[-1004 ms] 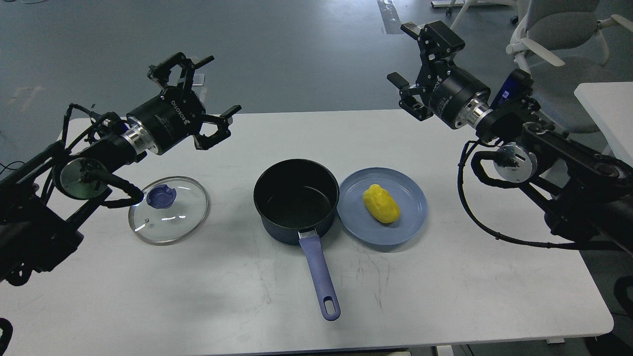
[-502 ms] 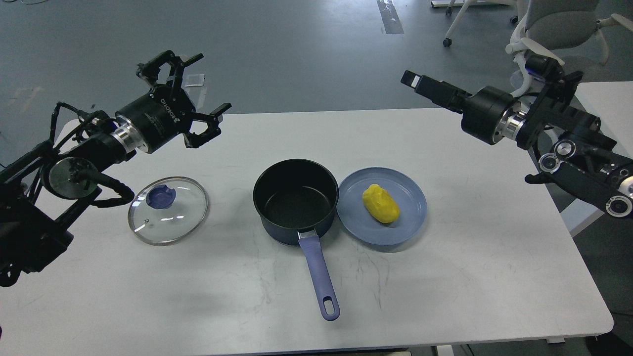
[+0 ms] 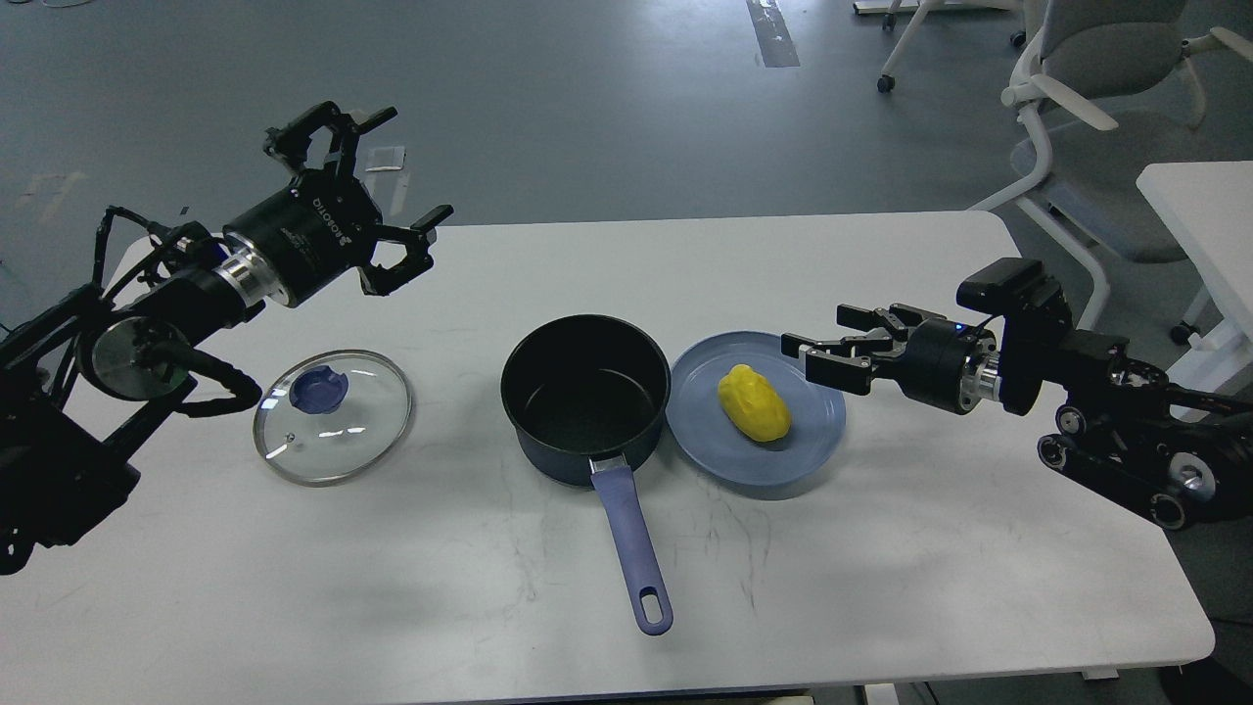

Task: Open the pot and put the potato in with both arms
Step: 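Reach the right gripper to the yellow potato on the plate and grasp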

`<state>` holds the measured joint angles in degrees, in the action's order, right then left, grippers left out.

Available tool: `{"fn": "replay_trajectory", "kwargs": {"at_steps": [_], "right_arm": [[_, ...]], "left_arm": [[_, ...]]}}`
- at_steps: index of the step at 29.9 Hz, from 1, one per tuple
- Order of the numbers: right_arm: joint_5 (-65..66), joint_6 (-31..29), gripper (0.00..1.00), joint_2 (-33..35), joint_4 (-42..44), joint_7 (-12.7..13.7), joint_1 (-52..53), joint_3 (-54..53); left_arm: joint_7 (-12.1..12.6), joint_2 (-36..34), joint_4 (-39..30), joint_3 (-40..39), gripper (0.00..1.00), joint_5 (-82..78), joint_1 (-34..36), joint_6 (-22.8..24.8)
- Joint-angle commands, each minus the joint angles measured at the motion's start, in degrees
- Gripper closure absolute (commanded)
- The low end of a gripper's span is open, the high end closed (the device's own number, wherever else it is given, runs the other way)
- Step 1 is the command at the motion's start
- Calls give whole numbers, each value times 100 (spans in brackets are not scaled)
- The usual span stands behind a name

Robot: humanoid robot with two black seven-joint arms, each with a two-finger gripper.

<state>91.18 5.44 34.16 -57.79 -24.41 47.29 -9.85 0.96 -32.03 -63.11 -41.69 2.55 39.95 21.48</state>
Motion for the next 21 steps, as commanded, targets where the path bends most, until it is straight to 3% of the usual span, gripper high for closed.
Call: {"fn": "replay_trajectory", "kwargs": {"at_steps": [1, 13, 16, 21], "right_arm": [[14, 54, 5, -347, 285, -20, -97, 9], [23, 273, 7, -1069, 848, -125, -273, 272], [32, 309, 25, -1201, 1006, -160, -255, 430], [32, 528, 35, -1465, 1305, -204, -246, 633]], "left_arm": [[-156, -5, 1, 3, 2, 0, -5, -21], [-219, -75, 1, -15, 2, 9, -119, 6], [-219, -75, 1, -85, 2, 9, -163, 6], [-227, -75, 1, -111, 2, 9, -163, 15]]}}
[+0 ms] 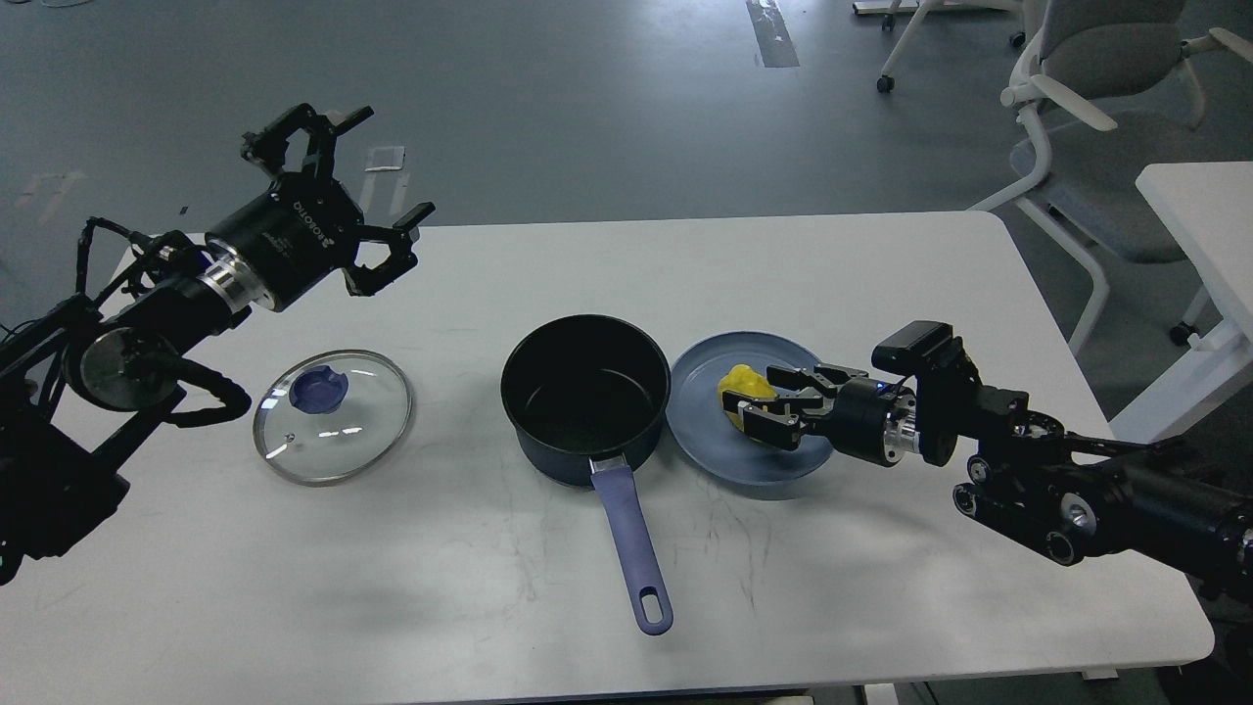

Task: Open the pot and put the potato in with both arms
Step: 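Reach the right gripper to the yellow potato on the plate and grasp, then lift the potato and carry it over the saucepan with the right gripper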

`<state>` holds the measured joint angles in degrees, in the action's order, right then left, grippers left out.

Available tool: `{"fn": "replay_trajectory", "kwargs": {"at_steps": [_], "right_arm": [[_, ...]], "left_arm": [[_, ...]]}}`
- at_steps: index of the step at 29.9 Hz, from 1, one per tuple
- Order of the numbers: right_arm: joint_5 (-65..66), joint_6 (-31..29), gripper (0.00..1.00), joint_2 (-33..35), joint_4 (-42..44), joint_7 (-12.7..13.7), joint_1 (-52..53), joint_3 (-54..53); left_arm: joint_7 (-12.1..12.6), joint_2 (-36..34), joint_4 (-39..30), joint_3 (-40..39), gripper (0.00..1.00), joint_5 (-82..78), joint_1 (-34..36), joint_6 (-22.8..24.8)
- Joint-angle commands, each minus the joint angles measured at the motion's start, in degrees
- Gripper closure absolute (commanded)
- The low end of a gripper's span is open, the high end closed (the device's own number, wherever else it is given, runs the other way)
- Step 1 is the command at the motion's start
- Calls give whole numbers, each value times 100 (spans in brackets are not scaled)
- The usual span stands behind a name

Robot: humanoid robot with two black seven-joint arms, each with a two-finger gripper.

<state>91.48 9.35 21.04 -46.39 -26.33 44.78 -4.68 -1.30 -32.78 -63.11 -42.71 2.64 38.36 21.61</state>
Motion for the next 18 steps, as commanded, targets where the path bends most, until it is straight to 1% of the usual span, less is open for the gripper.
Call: {"fn": "replay_trajectory", "kwargs": {"at_steps": [1, 3, 4, 7, 10, 13, 15, 18], "right_arm": [[1, 163, 42, -179, 209, -12, 13, 195], [1, 164, 46, -197, 218, -12, 40, 266], [1, 164, 52, -206, 218, -21, 66, 327], [-8, 198, 59, -206, 218, -30, 92, 328], [-16, 251, 60, -206, 200, -47, 215, 302], [-34, 391, 62, -145, 95, -167, 426, 284], [-43, 462, 62, -83, 34, -167, 540, 293], [-87, 489, 64, 276, -177, -167, 970, 275]], "left_arm": [[-2, 0, 1, -10, 2, 0, -3, 1], [-2, -9, 1, -10, 2, 0, -3, 1], [-2, -9, 1, -10, 2, 0, -3, 1], [-19, -44, 1, -10, 2, 0, -38, 1], [-133, -44, 1, -10, 2, -9, -47, 1], [-160, -53, 1, -10, 2, -9, -47, 1], [-169, -53, 1, -10, 2, 0, -47, 1], [-169, -61, 1, -10, 2, 0, -39, 1]]}}
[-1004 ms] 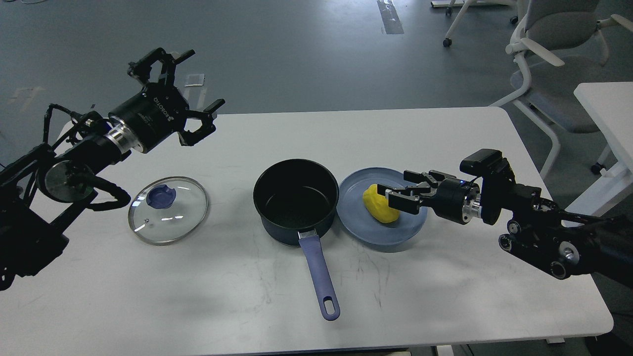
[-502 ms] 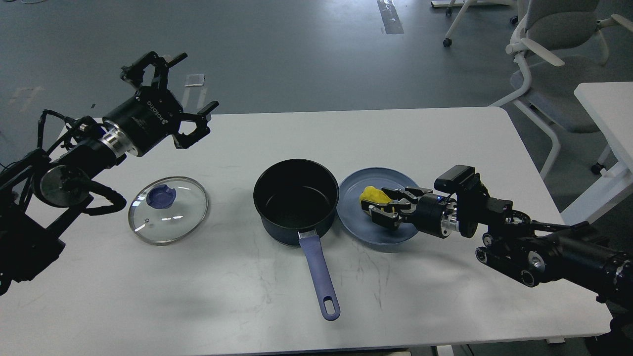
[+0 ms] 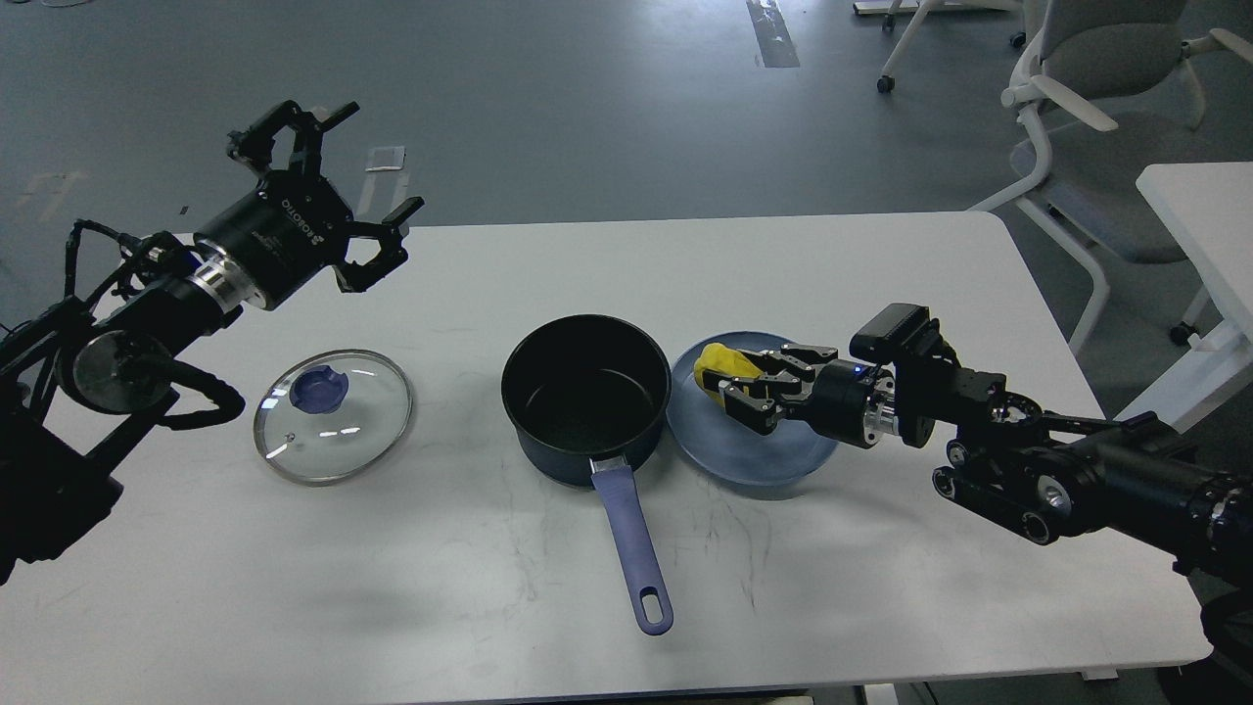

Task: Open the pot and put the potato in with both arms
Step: 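Lift the potato and carry it over the saucepan with the right gripper, then open the right gripper to drop the potato into the pan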

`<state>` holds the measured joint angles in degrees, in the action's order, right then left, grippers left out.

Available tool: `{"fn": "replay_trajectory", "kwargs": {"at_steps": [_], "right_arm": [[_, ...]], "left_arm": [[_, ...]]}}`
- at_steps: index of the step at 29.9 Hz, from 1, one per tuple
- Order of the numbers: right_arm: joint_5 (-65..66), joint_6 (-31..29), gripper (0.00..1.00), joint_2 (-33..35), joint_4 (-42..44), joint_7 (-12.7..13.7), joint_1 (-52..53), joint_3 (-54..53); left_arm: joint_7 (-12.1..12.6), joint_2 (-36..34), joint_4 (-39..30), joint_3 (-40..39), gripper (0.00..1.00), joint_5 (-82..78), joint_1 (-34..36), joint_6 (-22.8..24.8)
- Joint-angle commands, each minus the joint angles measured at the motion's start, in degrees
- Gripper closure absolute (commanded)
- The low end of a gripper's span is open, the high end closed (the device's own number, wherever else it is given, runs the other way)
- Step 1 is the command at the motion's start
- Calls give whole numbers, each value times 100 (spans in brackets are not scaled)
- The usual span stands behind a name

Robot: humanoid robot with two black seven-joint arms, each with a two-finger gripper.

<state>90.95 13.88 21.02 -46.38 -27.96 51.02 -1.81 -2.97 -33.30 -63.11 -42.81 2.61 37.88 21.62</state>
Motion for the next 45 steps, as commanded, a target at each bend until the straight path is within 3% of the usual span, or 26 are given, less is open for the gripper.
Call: {"fn": "replay_trajectory", "kwargs": {"at_steps": [1, 10, 18, 24, 25, 27, 28, 30, 31, 45], "right_arm": [[-43, 36, 64, 323, -213, -4, 416, -21], [-69, 54, 67, 289, -372, -4, 1296, -136], [-183, -8, 67, -1054, -31, -4, 1455, 22], [-183, -8, 67, -1425, 296, -4, 1235, 541], [-183, -8, 65, -1469, 322, -4, 1174, 593], [-192, -8, 48, -1487, 367, -4, 1050, 611], [-210, -8, 28, -1487, 314, -4, 963, 611], [-280, 1, 6, -1461, 253, -4, 883, 611], [-402, 1, 0, -1452, 218, -4, 822, 611], [-1316, 45, 0, -1294, 200, -4, 988, 155]], "left_arm": [[-2, -10, 0, 1, 2, -6, 0, 0], [-2, -80, 0, -8, 2, -6, 9, 0], [-20, -115, -9, -8, 2, -6, 9, 0], [-29, -133, -9, -16, 2, -6, 9, -9], [-29, -133, -9, -34, 2, -6, 9, 0], [-29, -133, -9, -52, 2, -6, 9, 0], [-29, -133, -9, -52, 2, 2, 9, 0], [-29, -124, -9, -52, 2, -6, 9, 0], [-29, -124, -9, -52, 2, -6, 9, 0], [-29, -124, -9, -51, 2, 3, 9, 9]]}}
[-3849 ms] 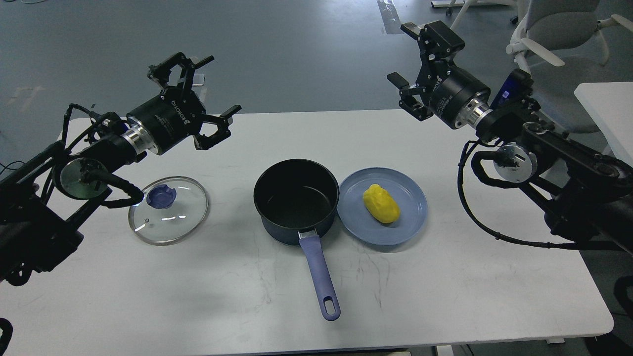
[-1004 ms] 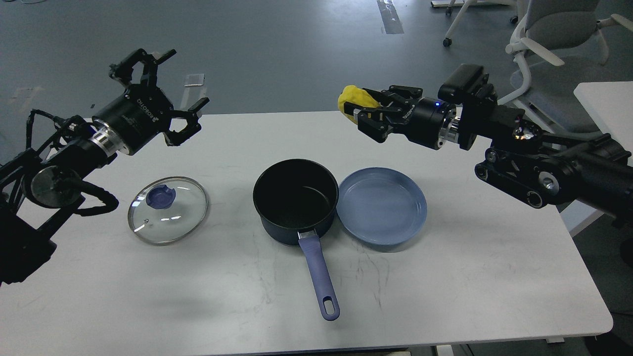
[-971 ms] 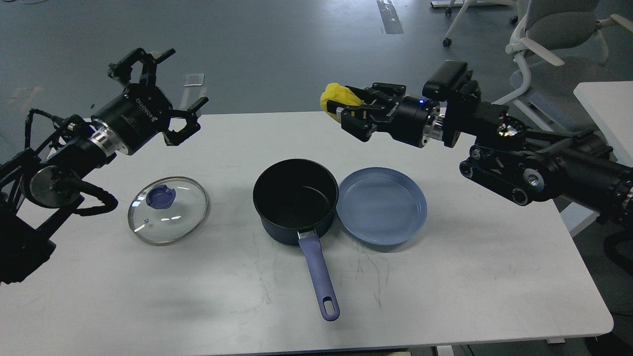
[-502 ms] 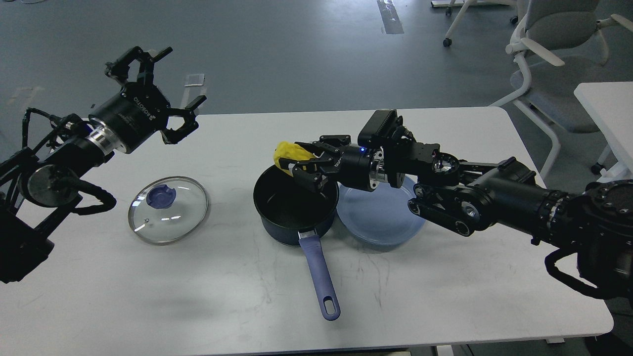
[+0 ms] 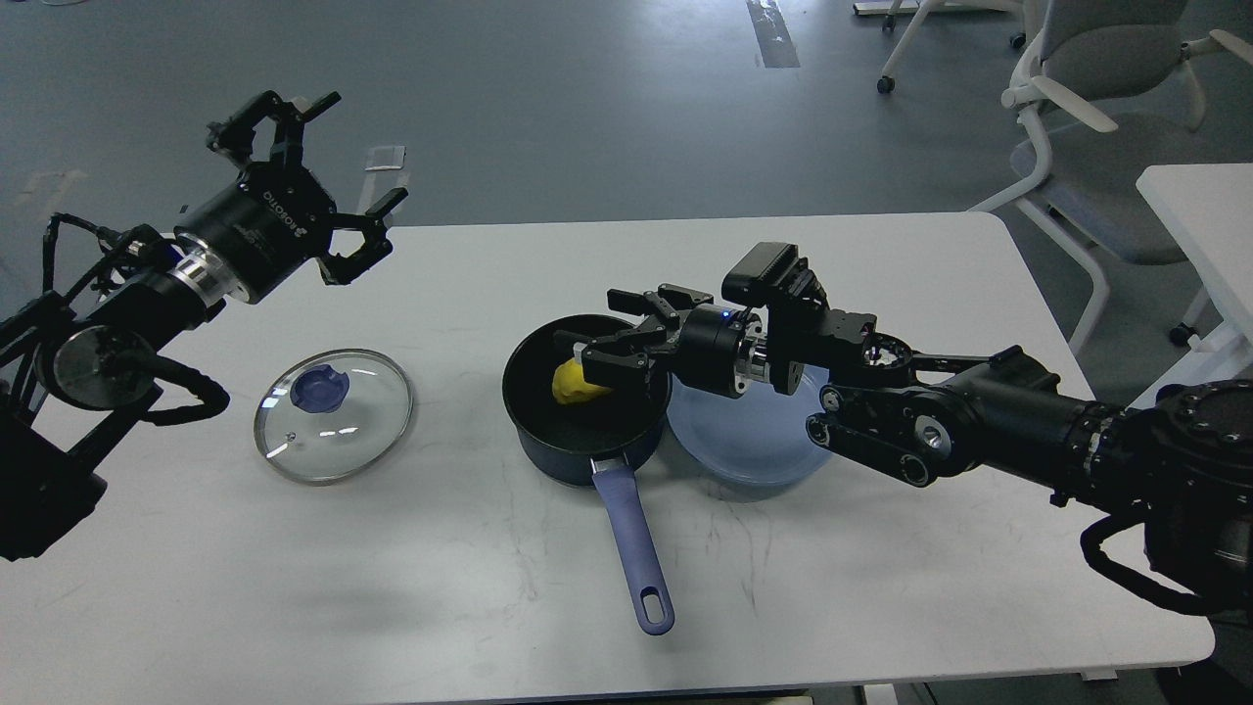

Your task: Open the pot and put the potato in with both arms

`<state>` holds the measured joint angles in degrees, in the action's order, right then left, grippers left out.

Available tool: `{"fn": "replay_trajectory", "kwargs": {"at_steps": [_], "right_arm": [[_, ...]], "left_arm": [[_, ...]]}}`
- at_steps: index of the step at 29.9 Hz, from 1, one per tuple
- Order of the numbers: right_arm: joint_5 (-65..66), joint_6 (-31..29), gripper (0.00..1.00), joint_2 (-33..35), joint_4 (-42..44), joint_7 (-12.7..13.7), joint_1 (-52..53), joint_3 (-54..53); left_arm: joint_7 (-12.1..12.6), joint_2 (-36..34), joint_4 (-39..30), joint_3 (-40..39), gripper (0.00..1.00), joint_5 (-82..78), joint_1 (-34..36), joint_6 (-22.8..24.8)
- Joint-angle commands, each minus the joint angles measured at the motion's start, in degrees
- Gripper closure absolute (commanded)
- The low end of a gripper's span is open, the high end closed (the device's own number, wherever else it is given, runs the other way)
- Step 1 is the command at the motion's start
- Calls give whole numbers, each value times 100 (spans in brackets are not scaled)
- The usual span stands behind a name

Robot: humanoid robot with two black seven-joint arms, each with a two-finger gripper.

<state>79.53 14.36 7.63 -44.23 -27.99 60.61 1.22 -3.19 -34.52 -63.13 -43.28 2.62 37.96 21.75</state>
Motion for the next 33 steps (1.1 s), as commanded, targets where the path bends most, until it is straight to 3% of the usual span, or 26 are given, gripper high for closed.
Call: {"fn": "replay_trajectory", "kwargs": {"at_steps": [1, 4, 9, 10, 12, 13, 15, 16, 33], "right_arm": [[-287, -3, 0, 54, -24, -1, 47, -305], [-1024, -117, 0, 142, -182, 4, 91, -964], [-3999, -1047, 0, 536, -910, 697, 109, -1930], [-4006, -1049, 0, 538, -912, 699, 108, -1932], [-5519, -1478, 0, 704, -1113, 1171, -14, -2606], [-5866, -1576, 0, 705, -1123, 1312, -75, -2757], [-6832, -1682, 0, 678, -1105, 1839, -365, -3249], [-6932, -1682, 0, 670, -1105, 1937, -410, -3312], [-6942, -1673, 0, 599, -1140, 1999, -893, -3637]], "left_arm": [[-6, -2, -6, -5, 2, 1, 0, -5], [2, -11, 3, -5, 2, 1, 0, -5], [-6, 42, 3, -13, 2, 10, 0, -13], [-6, 42, 3, -13, 2, 10, 0, -13], [-32, 86, 3, -22, 2, 19, 0, -13], [-59, 95, 3, -40, 2, 10, -8, -22], [-173, 147, 3, -66, 2, 10, -17, -22], [-182, 156, 3, -66, 2, 10, -17, -31], [-208, 200, 11, -84, 2, 10, -123, -31]]}}
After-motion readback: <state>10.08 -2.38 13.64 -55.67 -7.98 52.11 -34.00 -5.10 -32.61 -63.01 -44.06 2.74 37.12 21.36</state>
